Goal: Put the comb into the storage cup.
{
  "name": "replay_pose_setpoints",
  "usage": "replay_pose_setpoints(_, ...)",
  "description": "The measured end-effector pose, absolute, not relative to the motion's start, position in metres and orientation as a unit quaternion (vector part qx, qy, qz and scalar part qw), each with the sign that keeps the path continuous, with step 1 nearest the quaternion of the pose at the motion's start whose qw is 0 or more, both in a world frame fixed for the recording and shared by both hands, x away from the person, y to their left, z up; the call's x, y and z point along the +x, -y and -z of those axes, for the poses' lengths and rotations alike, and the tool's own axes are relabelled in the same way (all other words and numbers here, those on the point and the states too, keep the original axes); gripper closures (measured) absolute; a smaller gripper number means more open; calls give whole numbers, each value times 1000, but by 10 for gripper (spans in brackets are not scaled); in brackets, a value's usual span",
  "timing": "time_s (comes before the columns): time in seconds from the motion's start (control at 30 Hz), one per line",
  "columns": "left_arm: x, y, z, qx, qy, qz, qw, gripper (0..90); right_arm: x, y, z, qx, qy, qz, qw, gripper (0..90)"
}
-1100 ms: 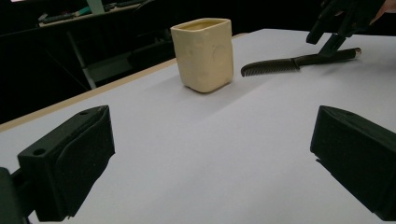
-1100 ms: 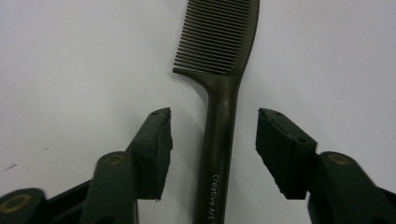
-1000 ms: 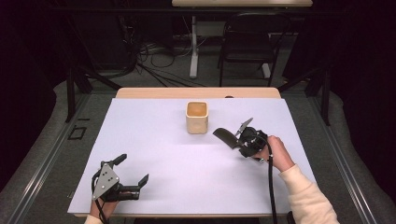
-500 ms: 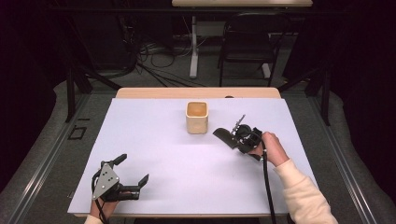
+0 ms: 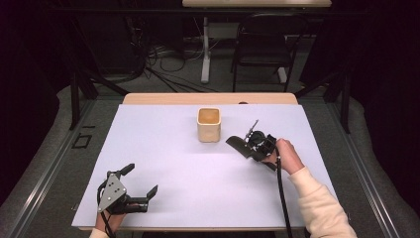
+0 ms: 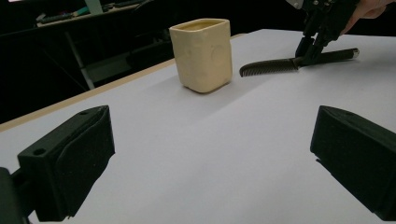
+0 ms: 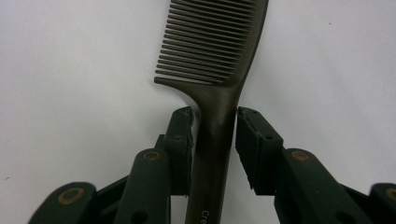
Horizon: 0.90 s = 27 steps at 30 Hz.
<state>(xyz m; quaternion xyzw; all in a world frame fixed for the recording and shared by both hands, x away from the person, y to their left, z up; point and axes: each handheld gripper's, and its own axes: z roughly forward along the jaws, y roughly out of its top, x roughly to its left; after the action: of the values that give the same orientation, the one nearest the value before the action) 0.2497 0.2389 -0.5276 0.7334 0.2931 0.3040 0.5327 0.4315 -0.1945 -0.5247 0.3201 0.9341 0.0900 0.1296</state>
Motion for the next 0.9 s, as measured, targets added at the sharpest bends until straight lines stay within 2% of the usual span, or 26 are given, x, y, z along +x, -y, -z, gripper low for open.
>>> replay_pose_setpoints(0.4,250,-239,528,734,-292,-303,532,0,436,199,527,343,-927,-96,114,710)
replay_pose_setpoints(0.9,249,-239,527,733,-292,-306,533,0,431,204,518,356,-920,-119,111,715)
